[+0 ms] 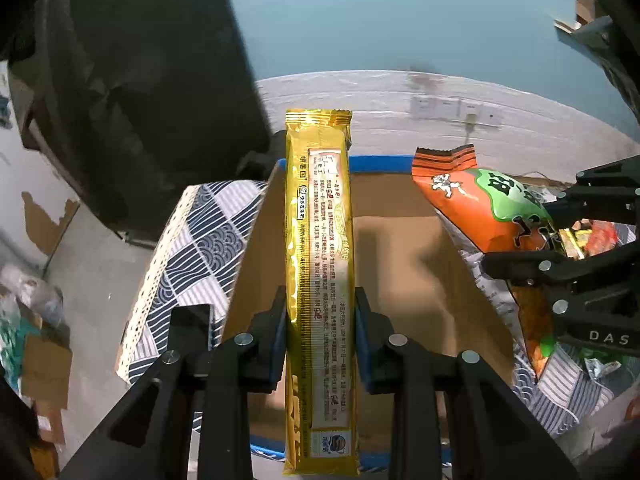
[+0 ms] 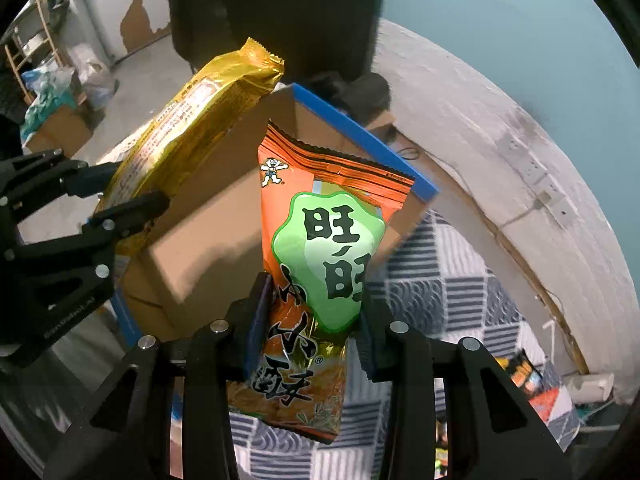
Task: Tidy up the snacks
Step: 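Lift the gold bar and orange-green packet and carry both over the cardboard box, then open both grippers to drop the bar and packet into the box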
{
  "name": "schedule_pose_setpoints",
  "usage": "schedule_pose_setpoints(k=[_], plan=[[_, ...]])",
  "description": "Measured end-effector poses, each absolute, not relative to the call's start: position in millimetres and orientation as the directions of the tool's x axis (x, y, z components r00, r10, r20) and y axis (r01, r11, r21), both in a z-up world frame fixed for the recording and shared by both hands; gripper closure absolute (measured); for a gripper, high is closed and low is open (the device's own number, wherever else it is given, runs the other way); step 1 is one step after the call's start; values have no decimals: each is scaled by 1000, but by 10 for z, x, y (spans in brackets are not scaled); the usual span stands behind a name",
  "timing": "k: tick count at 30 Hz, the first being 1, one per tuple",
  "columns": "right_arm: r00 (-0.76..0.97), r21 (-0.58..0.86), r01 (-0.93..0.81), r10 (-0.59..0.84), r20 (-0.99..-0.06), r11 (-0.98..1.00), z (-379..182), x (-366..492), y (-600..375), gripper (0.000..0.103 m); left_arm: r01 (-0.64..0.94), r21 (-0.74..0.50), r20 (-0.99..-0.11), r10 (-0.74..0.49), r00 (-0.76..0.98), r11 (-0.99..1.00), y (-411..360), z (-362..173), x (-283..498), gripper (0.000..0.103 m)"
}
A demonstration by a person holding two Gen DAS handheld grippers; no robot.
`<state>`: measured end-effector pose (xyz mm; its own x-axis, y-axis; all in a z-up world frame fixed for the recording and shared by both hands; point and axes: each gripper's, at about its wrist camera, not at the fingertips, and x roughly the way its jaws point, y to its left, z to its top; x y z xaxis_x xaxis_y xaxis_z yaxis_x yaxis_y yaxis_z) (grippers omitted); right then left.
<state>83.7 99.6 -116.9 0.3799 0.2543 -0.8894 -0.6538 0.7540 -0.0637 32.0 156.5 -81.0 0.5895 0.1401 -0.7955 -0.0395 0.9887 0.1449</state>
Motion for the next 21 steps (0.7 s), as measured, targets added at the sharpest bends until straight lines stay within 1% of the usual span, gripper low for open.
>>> schedule_pose_setpoints(k=[10, 11, 12, 13, 14, 15, 17, 18, 19, 21], plan=[[330, -23, -687, 284, -900, 726, -1306, 1009, 1338, 64, -63, 141, -813, 152, 562, 988, 1839, -976, 400, 73], [327, -18, -686, 286, -901, 727, -1314, 1025, 1344, 62, -61, 145, -818, 154, 554, 988, 1849, -996, 411, 73], [329, -18, -682, 284, -901, 732, -1320, 1041, 1342, 52, -59, 151, -821, 159, 548, 987, 1854, -1013, 417, 73], [331, -19, -680, 283, -900, 733, -1319, 1060, 1332, 39, -59, 157, -821, 164, 546, 986, 1854, -1023, 418, 73], [339, -25, -678, 283, -897, 735, -1310, 1066, 1318, 34, -54, 164, -821, 166, 547, 985, 1849, -1028, 415, 73], [351, -35, -676, 280, -893, 736, -1297, 1066, 1295, 33, -50, 172, -817, 171, 551, 984, 1844, -1026, 409, 73], [354, -40, -676, 277, -893, 735, -1282, 1055, 1265, 33, -50, 199, -806, 192, 560, 979, 1826, -1002, 410, 73], [354, -41, -676, 275, -894, 736, -1271, 1053, 1234, 33, -49, 207, -803, 198, 563, 977, 1811, -986, 412, 71], [356, -46, -675, 271, -894, 737, -1266, 1046, 1215, 33, -45, 206, -802, 195, 565, 978, 1796, -969, 415, 69], [362, -60, -675, 259, -896, 736, -1248, 1035, 1143, 33, -43, 194, -799, 183, 573, 980, 1778, -939, 419, 57]])
